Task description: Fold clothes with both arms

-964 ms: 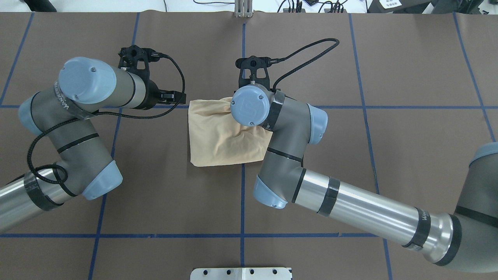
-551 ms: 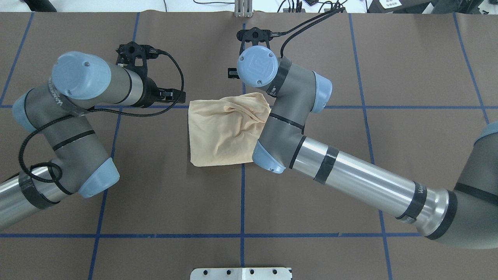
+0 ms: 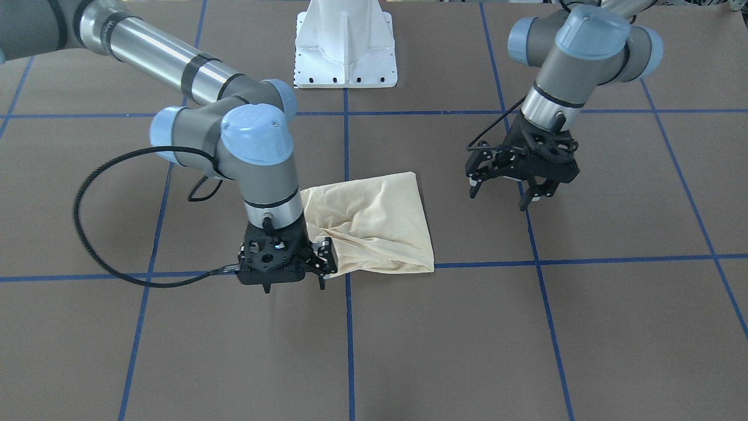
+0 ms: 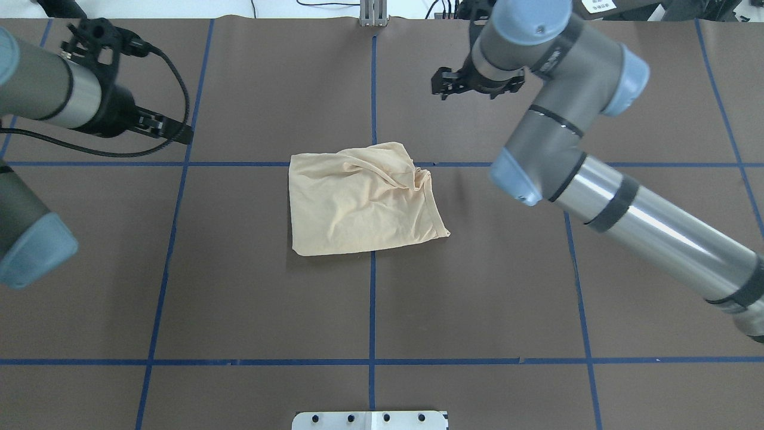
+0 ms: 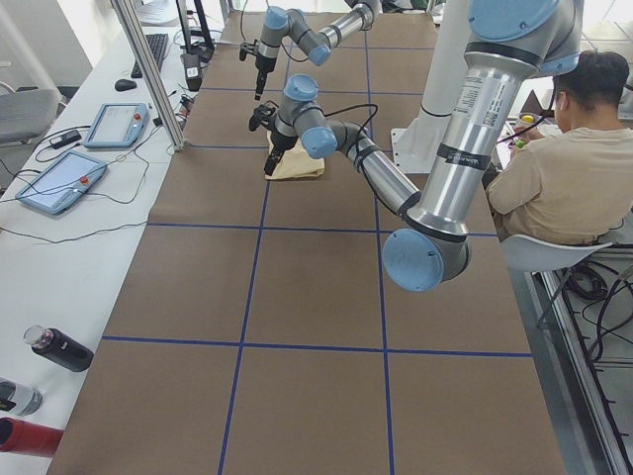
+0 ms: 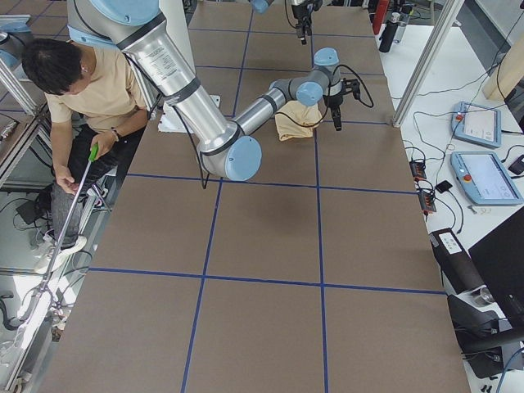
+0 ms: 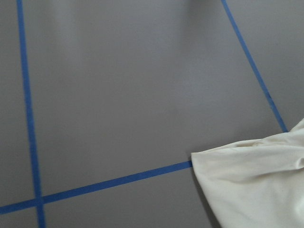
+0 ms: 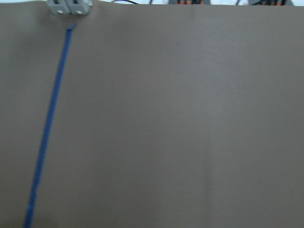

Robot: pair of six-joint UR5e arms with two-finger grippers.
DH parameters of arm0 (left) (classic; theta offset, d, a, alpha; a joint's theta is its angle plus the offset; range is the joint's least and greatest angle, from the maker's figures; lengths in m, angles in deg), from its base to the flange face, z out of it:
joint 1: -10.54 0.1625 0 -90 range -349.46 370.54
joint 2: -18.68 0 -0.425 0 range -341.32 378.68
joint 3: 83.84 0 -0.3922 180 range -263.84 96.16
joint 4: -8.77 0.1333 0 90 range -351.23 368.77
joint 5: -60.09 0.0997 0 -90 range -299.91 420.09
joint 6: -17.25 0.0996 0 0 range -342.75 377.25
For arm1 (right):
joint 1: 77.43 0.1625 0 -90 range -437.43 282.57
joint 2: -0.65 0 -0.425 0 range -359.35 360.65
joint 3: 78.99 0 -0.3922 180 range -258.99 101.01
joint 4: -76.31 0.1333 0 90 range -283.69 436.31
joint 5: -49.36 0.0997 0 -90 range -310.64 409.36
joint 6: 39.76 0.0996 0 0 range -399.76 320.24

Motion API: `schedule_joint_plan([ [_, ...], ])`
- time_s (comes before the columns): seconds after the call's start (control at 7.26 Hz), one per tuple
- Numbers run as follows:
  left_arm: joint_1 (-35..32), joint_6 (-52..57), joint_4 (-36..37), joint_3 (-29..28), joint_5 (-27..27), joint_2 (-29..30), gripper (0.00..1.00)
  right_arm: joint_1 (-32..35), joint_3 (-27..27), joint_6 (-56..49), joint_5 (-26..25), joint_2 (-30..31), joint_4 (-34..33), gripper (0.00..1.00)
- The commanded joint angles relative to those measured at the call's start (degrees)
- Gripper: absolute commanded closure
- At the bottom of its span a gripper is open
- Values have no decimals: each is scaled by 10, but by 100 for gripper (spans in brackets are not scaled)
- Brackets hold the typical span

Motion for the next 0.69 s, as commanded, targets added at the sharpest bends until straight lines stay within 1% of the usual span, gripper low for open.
schedule_joint_plan([
  [0.0,-125,198,78,35,-62,-51,0,124,-102,-162,121,126,-52,0],
  [0.14,-198,305,79,28,-92,-86,0,178,-113,-243,163,177,-51,0],
  [0.28,-258,337,79,23,-112,-120,0,227,-116,-312,200,234,-47,0],
  [0.41,-294,338,76,21,-116,-142,0,276,-117,-384,224,289,-46,0],
  [0.55,-317,338,77,2,-116,-162,0,315,-116,-470,227,350,-44,0],
])
